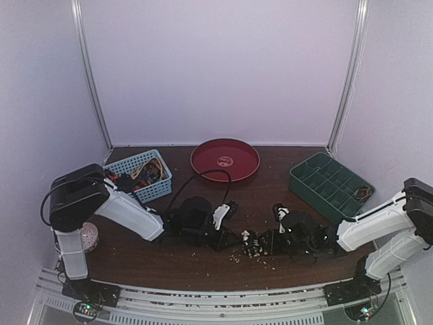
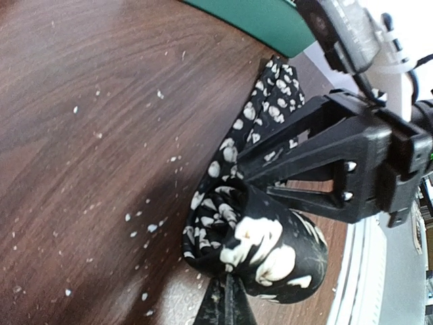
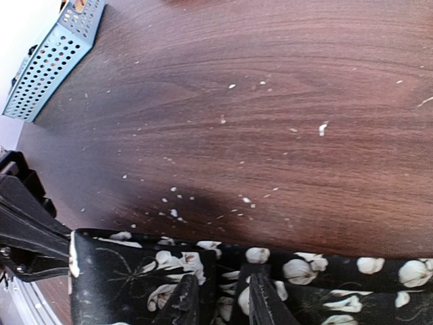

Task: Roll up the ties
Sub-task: Roll the tie at the center of the board.

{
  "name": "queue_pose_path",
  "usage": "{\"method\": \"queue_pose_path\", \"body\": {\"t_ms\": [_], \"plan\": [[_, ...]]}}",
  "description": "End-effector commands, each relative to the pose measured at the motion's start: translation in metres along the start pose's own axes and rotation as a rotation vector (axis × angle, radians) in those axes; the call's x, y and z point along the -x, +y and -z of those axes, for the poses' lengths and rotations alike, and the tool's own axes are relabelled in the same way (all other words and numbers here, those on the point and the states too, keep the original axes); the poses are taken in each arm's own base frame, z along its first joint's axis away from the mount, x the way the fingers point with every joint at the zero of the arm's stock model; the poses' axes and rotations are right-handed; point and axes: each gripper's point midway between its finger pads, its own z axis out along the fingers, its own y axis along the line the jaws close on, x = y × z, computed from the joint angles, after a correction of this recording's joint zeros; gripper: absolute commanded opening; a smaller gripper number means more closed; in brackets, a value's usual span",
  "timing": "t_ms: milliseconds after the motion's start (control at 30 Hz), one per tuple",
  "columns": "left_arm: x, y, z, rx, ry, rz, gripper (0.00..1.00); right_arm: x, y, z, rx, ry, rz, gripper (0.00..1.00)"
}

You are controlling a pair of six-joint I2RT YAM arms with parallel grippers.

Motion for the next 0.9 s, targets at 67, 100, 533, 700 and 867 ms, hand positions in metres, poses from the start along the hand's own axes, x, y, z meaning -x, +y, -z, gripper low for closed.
{"method": "queue_pose_path", "body": {"t_ms": [67,100,533,700,867], "plan": [[0.018,-0.015,-0.005,-0.042,-0.031,-0.018,0.0,0.016,-0.017,0.008,-0.104,-0.055,0.041,0.27],[0.019,-0.015,-0.006,-0.042,-0.031,-0.019,0.0,0.019,-0.019,0.01,-0.115,-0.065,0.042,0.28],[0.033,-0.022,-0.02,-0.071,-0.037,-0.019,0.0,0.042,-0.009,0.035,-0.059,-0.137,0.026,0.34],[0.033,-0.022,-0.027,-0.086,-0.031,-0.008,0.0,0.041,0.016,0.04,0.093,-0.118,-0.049,0.4],[0.042,-0.028,-0.033,-0.101,-0.042,-0.007,0.0,0.042,0.02,0.043,0.11,-0.109,-0.069,0.46]]}}
